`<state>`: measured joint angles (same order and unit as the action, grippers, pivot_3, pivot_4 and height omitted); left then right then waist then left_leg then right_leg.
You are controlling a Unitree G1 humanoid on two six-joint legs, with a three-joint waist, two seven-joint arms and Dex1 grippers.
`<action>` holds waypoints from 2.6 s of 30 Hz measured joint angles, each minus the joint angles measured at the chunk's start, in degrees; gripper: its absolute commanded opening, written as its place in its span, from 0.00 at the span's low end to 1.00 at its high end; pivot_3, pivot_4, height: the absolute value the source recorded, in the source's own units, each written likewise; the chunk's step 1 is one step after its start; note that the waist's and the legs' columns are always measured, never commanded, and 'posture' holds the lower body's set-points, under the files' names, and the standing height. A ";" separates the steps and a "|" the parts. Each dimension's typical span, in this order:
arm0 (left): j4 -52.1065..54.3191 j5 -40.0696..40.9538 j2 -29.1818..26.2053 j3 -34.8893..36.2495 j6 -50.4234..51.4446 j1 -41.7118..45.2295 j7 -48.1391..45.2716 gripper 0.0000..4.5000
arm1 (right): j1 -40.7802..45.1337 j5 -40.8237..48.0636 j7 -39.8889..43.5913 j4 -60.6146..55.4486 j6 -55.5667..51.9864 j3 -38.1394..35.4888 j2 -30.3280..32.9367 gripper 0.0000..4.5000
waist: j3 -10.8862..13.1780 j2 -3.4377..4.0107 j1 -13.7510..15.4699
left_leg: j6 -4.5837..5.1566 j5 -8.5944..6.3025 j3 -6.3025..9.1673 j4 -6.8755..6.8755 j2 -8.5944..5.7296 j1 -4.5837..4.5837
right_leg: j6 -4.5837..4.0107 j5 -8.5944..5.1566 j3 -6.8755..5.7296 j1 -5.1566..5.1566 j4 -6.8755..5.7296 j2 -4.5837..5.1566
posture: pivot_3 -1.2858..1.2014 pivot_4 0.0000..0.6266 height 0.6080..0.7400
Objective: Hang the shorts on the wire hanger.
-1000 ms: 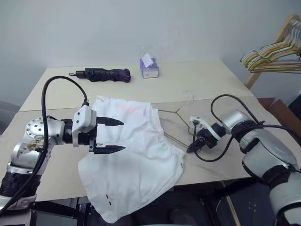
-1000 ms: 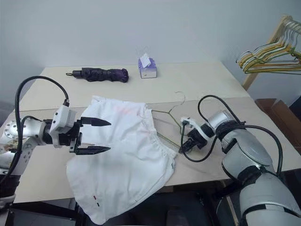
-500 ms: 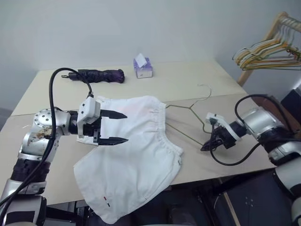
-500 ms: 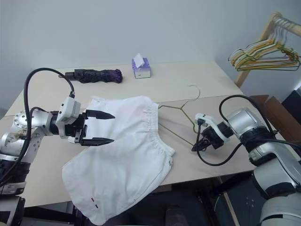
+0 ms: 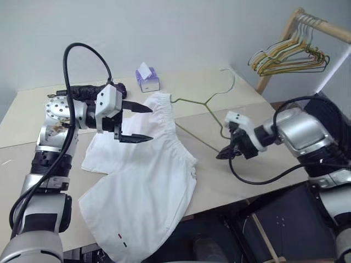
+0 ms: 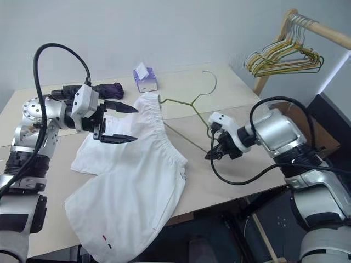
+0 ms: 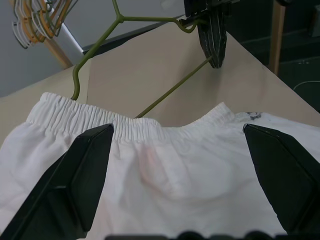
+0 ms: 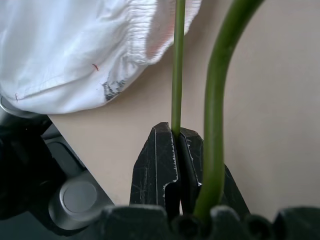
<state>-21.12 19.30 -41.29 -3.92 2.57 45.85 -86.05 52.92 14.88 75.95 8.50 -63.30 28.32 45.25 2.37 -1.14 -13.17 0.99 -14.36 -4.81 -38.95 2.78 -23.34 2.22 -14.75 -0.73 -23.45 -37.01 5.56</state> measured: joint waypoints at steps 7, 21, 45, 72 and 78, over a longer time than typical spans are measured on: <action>3.02 0.08 -1.21 0.71 1.21 -5.13 0.02 1.00 | 1.89 -1.54 3.19 9.43 2.84 4.63 -3.53 0.00 | 0.00 0.00 -0.40 | 0.03 -0.02 0.05 0.01 0.03 0.09 | 0.00 0.00 0.04 0.03 -0.07 -0.04 | 0.45 0.00 1.00; 11.22 1.46 -4.58 4.09 5.47 -10.71 2.70 1.00 | 8.82 -12.58 11.91 38.18 20.13 11.68 -13.81 0.00 | 0.00 -0.01 1.49 | -0.10 0.06 0.06 -0.03 -0.05 0.07 | 0.04 -0.01 0.13 0.05 -0.10 0.02 | 0.47 0.00 1.00; 3.84 0.32 -1.98 2.17 2.91 -3.76 0.62 1.00 | 6.77 -14.59 11.84 27.77 16.36 2.24 -7.86 0.00 | -0.01 -0.01 1.35 | -0.14 0.08 0.08 -0.04 -0.08 0.06 | 0.05 -0.01 0.07 0.07 -0.11 0.06 | 0.44 0.00 1.00; -31.41 -5.92 -4.52 -25.96 -23.71 23.90 -6.22 1.00 | 3.06 -15.40 1.34 -12.70 10.05 4.13 -6.85 0.00 | -0.01 -0.01 0.09 | 0.03 -0.01 0.10 -0.04 -0.06 -0.32 | 0.10 -0.04 0.10 -0.38 -0.19 0.03 | 0.43 0.00 1.00; -33.78 -5.74 -4.03 -26.65 -24.84 23.90 -6.23 0.80 | 3.06 -13.28 1.37 -13.60 8.44 4.12 -5.48 0.00 | -0.01 -0.01 -0.35 | -0.12 0.08 0.07 -0.05 -0.05 -0.46 | 0.10 -0.04 0.15 -0.60 -0.24 0.00 | 0.43 0.00 1.00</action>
<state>-54.91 13.56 -45.32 -30.57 -22.27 69.75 -92.27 55.98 1.60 77.31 -5.10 -54.86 32.44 39.77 2.37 -1.15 -13.52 0.87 -14.27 -4.74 -38.99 2.73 -23.80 2.33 -14.79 -0.58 -24.05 -37.25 5.56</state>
